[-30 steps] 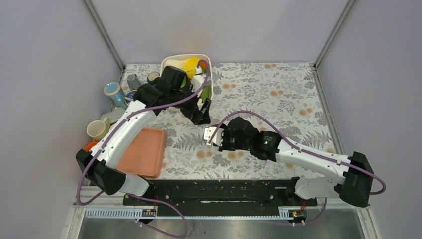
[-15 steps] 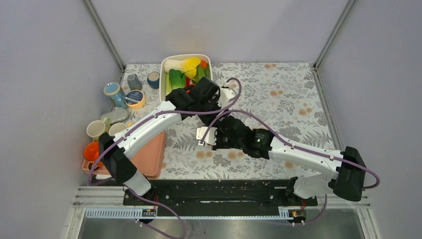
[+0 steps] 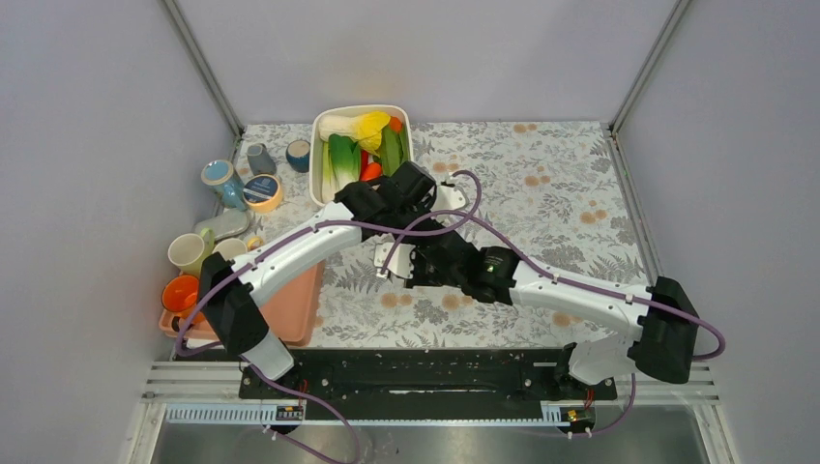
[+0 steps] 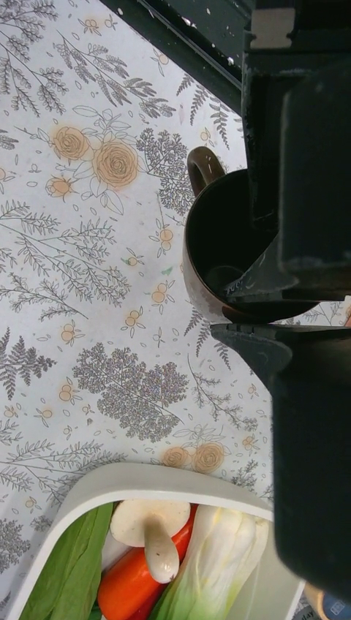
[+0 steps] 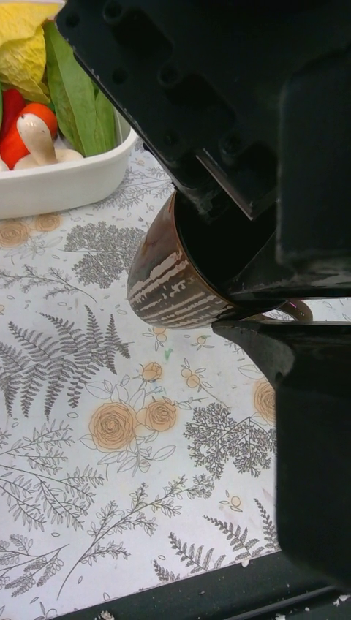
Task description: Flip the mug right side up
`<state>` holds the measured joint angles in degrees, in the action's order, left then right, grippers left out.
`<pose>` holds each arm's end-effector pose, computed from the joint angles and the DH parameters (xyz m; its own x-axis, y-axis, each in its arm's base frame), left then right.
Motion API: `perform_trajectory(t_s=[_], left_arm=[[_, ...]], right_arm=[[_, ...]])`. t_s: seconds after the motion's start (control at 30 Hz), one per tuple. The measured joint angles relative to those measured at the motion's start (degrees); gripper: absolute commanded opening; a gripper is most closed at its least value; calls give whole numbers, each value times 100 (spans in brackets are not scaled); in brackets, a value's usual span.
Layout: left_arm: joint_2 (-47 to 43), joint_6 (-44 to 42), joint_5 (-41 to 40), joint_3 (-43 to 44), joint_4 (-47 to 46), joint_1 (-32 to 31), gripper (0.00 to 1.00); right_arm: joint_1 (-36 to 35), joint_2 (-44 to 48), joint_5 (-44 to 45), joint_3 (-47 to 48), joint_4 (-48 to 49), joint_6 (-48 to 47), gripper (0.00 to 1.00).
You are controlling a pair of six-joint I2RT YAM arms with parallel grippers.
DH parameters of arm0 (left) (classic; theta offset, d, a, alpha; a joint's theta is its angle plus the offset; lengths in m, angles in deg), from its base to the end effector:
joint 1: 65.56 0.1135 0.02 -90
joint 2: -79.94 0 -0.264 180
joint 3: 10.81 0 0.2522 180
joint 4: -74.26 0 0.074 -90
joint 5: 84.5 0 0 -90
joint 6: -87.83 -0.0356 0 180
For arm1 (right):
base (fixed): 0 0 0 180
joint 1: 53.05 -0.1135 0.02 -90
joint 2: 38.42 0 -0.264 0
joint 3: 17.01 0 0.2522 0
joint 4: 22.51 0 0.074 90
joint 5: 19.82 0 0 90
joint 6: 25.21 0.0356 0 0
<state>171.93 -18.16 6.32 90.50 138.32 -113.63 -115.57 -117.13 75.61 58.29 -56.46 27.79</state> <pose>0.2277 -0.2543 0.3287 -0.3181 0.7663 -0.5582 0.8707 0.4691 0.1478 0.1447 0.2709 0.2910 0.2870 -0.7466 -0.6002 -0.8461 0.0962 -0.5242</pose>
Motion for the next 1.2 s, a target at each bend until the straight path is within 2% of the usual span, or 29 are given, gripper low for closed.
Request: perform_trajectory(t_s=[0.17, 0.53, 0.73, 0.93, 1.1, 1.2], left_arm=[[9, -120, 133, -374, -337, 2, 0], [295, -13, 363, -1408, -542, 269, 0], [295, 20, 566, -1491, -566, 442, 0], [107, 83, 1010, -1495, -511, 1580, 0], [-645, -4, 1270, -1598, -507, 2946, 0], [-1185, -153, 1394, -1792, -470, 3766, 0]], right_arm=[[-2, -175, 7, -4, -109, 173, 28], [-79, -302, 205, -149, -125, 507, 45], [-120, -275, 109, -216, -114, 669, 53], [-125, 444, -387, -625, -39, 955, 61], [-127, 1067, -664, -949, 192, 1185, 68], [-127, 1202, -658, -1069, 317, 1298, 76]])
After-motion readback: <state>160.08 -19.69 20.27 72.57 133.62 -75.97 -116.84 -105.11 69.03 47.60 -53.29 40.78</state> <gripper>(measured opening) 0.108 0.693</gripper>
